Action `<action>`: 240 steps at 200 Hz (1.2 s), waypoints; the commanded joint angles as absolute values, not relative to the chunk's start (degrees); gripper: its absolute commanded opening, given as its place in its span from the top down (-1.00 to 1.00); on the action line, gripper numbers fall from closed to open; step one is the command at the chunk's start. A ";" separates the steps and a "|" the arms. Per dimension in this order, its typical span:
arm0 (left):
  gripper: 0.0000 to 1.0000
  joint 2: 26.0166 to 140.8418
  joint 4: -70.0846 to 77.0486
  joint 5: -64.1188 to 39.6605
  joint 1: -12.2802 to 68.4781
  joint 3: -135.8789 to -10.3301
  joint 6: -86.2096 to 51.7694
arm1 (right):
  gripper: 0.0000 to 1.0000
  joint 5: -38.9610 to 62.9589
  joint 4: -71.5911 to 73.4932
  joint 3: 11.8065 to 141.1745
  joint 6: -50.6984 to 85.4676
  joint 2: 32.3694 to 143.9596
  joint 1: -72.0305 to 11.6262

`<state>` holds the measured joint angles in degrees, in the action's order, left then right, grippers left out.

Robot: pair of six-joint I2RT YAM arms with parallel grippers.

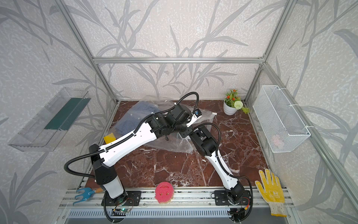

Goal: Take the shirt out of the vacuum bag
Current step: Adjust the shirt in the vacuum bag.

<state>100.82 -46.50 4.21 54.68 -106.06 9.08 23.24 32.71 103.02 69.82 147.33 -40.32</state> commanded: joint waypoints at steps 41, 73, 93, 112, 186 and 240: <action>1.00 97.38 -46.85 1.42 56.67 -107.42 9.69 | -0.63 18.22 11.34 121.36 66.58 158.66 -44.36; 0.57 94.39 -47.32 -0.66 56.71 -106.05 8.25 | -0.50 16.87 8.96 128.65 68.31 163.74 -44.54; -0.03 89.99 -46.05 2.48 56.67 -102.95 5.71 | -0.25 15.88 8.49 131.15 68.99 165.60 -44.57; -0.41 83.41 -41.90 6.85 55.32 -97.33 4.86 | 0.12 15.00 6.36 134.20 68.40 166.76 -44.48; -0.47 63.79 -25.52 2.97 20.45 -67.60 -15.64 | 1.00 14.84 0.02 136.75 63.01 164.26 -41.64; -0.34 70.53 -18.62 -0.91 4.84 -59.43 -26.98 | 1.00 15.35 -0.02 116.25 55.04 149.01 -37.27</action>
<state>67.44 -24.12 1.06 7.44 -60.40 -20.05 16.34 4.84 125.58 59.83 155.52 -40.95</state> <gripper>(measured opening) 0.677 0.088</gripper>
